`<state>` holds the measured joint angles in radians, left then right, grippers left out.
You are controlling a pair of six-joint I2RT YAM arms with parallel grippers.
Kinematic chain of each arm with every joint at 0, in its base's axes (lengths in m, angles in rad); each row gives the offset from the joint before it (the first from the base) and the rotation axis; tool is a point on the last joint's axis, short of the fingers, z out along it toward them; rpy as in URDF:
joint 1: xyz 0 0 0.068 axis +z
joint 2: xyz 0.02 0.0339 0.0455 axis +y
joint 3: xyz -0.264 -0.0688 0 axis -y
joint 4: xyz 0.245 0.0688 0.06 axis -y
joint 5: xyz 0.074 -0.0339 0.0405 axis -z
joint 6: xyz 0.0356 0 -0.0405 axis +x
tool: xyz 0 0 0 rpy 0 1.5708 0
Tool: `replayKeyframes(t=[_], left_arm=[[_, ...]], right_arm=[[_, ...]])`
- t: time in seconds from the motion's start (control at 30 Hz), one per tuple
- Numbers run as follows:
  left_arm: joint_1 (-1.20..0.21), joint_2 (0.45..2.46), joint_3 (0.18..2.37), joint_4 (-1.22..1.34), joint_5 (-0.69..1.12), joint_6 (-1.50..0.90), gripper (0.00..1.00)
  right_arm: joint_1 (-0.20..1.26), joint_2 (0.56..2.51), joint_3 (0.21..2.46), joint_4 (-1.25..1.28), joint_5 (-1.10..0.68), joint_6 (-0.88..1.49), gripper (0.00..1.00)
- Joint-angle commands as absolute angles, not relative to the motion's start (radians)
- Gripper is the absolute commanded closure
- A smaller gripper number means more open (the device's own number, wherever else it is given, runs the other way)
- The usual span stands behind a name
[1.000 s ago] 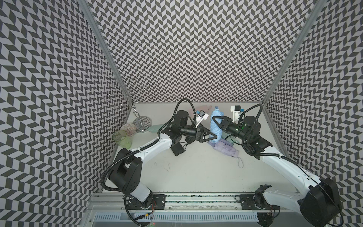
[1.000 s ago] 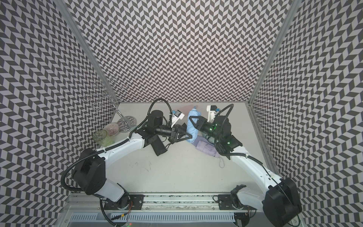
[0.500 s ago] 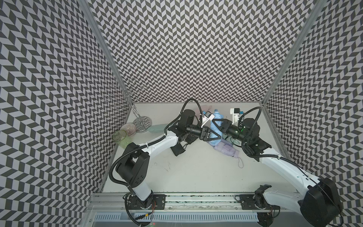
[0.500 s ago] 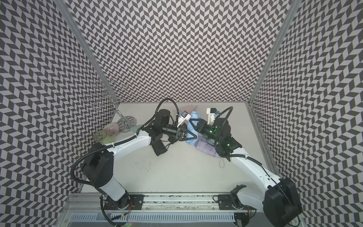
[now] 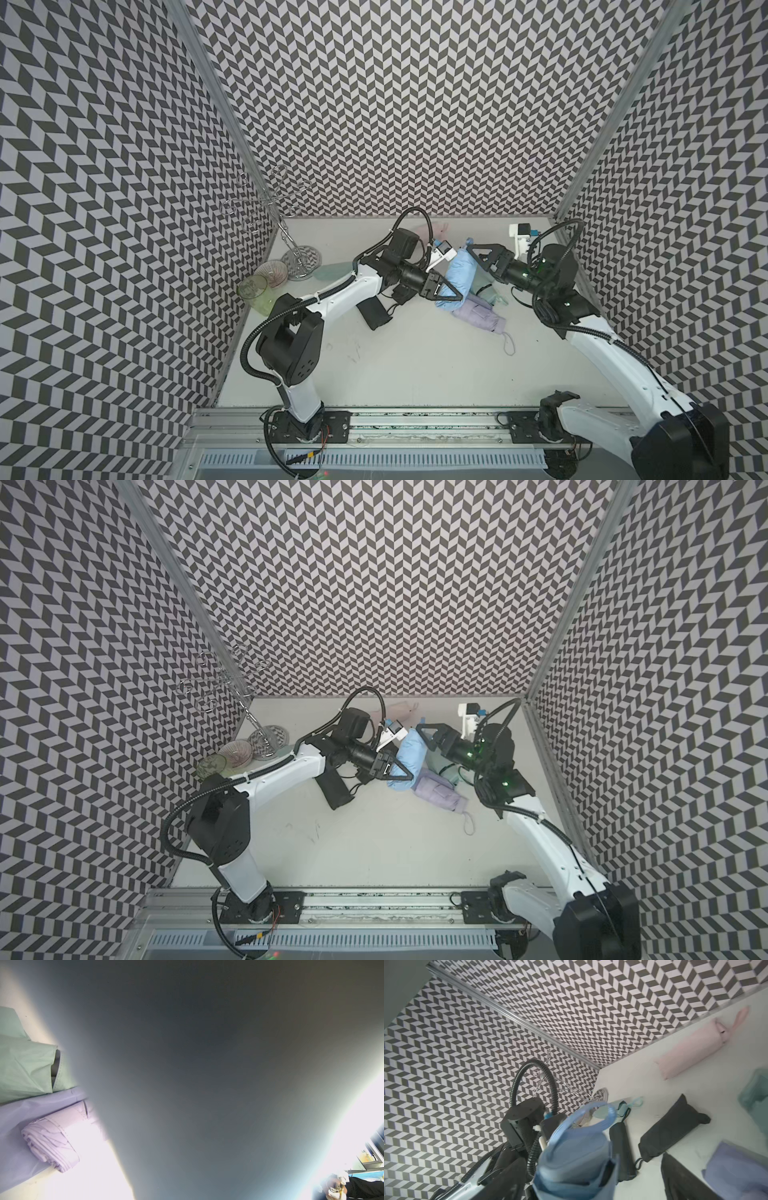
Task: Take umbrellas out of sleeves
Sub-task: Pick up the umbrella from the center of the board.
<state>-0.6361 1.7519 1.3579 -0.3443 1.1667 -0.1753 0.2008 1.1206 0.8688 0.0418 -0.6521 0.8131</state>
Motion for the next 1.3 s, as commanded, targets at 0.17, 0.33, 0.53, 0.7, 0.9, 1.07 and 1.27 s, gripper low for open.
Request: replayKeyframes(t=[0.17,0.33,0.53,0.7,0.9,1.07,1.27], left_arm=[[-0.630,1.707,1.369,-0.441,1.224,-0.062,0.80],[-0.630,1.703,1.364,-0.444,1.234,-0.065,0.80],[-0.635,1.705,1.368,-0.447,1.241,-0.063,0.80],[-0.639,1.716,1.371,-0.457,1.244,-0.059,0.80],[-0.640,1.725,1.375,-0.459,1.254,-0.066,0.80],[-0.634,1.732,1.367,-0.457,1.255,-0.086,0.55],[-0.573,1.705,1.314,-0.318,1.267,-0.236,0.12]], right_arm=[[0.151,1.280,1.081,-0.388,-1.027,0.373,0.01],[0.188,1.282,1.024,-0.245,-1.083,0.429,0.04],[0.232,1.315,1.026,-0.210,-1.051,0.434,0.14],[0.233,1.328,1.007,-0.087,-1.069,0.517,0.38],[0.233,1.335,0.974,-0.024,-1.088,0.569,0.62],[0.233,1.331,0.948,0.027,-1.097,0.626,0.78],[0.221,1.263,0.879,0.211,-0.995,0.801,0.81]])
